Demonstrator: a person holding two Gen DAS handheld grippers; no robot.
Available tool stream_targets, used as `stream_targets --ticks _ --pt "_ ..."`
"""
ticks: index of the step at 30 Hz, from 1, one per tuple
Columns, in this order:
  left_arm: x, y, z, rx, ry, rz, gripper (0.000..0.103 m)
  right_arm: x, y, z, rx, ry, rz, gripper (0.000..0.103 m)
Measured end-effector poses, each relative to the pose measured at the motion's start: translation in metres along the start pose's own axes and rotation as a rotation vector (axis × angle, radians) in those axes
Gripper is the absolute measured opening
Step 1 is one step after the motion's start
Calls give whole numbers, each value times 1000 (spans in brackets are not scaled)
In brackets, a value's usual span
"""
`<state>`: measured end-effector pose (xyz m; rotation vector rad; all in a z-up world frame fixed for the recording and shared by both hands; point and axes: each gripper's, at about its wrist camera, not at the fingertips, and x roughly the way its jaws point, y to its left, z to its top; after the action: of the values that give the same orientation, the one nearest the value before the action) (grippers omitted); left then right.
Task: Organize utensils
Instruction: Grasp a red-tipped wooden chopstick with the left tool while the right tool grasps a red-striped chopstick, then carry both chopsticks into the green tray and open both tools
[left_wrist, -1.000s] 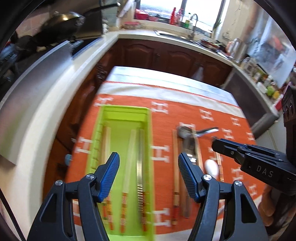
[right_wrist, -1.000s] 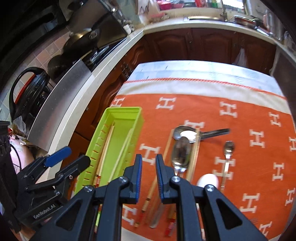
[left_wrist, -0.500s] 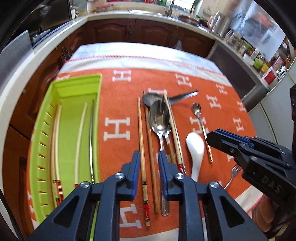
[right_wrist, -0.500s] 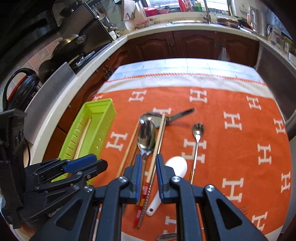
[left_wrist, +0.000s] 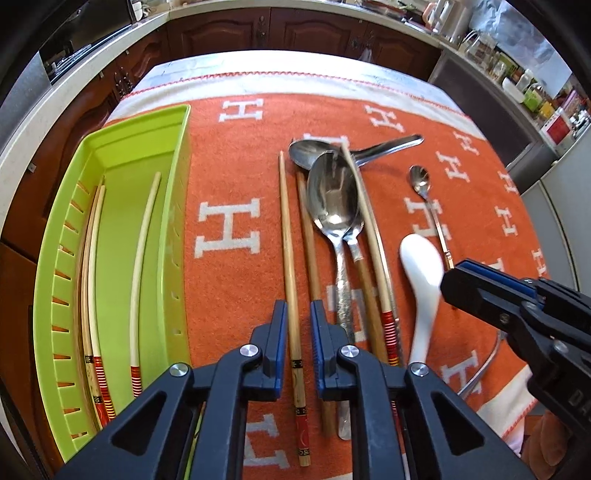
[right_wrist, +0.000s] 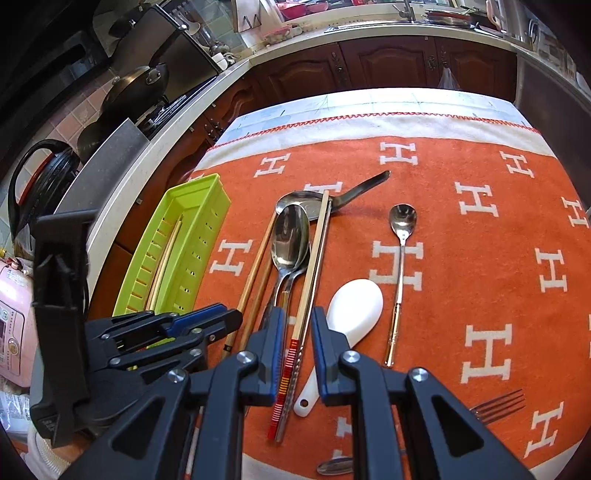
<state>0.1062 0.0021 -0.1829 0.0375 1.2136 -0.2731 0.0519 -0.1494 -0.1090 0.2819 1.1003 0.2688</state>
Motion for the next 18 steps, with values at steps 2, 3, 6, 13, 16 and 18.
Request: stream_targets --ticks 2,3,6,13,16,18 --pt "4 0 0 2 13 11 10 1 1 -2 -2 3 2 15" --pt "7 0 0 2 21 14 10 1 1 -2 -3 5 3 15" --pt "10 0 2 10 23 23 10 3 1 -4 -11 6 0 15" --pt "13 -5 2 42 3 41 12 8 0 -4 -15 24 7 15" --pt "11 -5 1 39 -10 34 12 11 0 -4 -16 31 6 15" --pt "10 -3 0 29 -21 27 10 13 1 -4 -16 37 7 15"
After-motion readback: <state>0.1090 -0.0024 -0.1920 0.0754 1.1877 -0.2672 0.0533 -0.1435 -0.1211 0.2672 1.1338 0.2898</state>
